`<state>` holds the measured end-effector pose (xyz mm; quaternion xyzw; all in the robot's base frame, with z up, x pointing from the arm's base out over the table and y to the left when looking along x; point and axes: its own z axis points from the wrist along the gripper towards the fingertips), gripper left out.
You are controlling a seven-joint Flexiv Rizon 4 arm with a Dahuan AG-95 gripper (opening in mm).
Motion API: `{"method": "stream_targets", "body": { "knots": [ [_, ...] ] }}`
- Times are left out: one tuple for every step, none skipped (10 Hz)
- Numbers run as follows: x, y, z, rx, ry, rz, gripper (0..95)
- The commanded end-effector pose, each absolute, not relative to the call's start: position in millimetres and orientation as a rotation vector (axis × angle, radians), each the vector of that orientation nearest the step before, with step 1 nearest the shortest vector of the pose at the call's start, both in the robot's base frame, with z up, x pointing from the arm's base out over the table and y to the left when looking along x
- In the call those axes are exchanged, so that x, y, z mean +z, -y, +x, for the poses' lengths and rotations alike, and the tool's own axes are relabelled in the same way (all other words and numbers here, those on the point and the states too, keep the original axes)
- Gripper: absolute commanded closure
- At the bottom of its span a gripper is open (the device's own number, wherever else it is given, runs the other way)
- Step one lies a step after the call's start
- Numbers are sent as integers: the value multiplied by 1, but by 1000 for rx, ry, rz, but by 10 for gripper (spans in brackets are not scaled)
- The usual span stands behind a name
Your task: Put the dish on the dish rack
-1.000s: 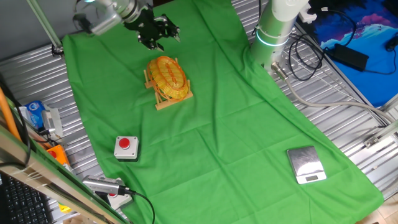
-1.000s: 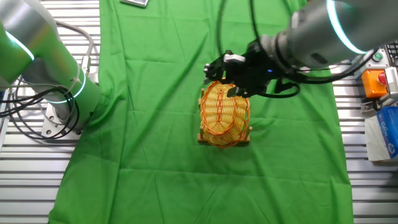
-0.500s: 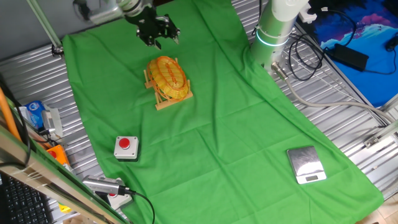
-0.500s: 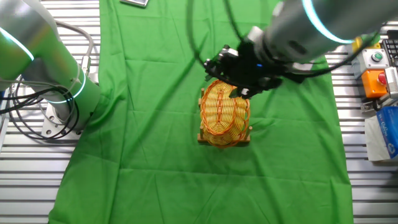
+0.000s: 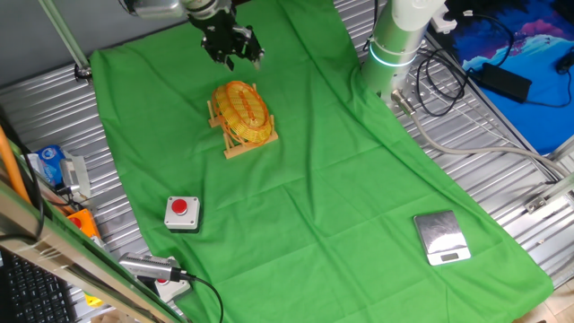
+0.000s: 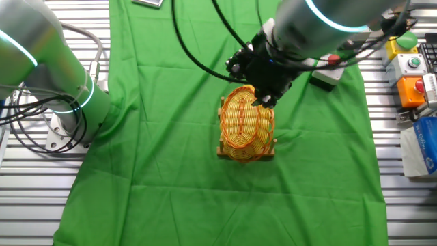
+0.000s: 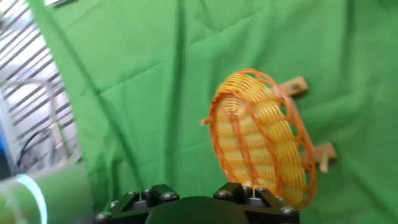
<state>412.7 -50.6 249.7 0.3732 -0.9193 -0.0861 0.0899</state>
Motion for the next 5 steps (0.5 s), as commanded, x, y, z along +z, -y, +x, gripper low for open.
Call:
{"method": "stream_targets", "body": {
  "knots": [
    [255, 48, 410, -110, 2893, 801, 380],
    [256, 48, 410, -98, 2898, 768, 380],
    [256, 48, 409, -77, 2914, 713, 380],
    [257, 51, 409, -71, 2932, 713, 380],
    [259, 57, 409, -69, 2954, 716, 380]
  ]
}}
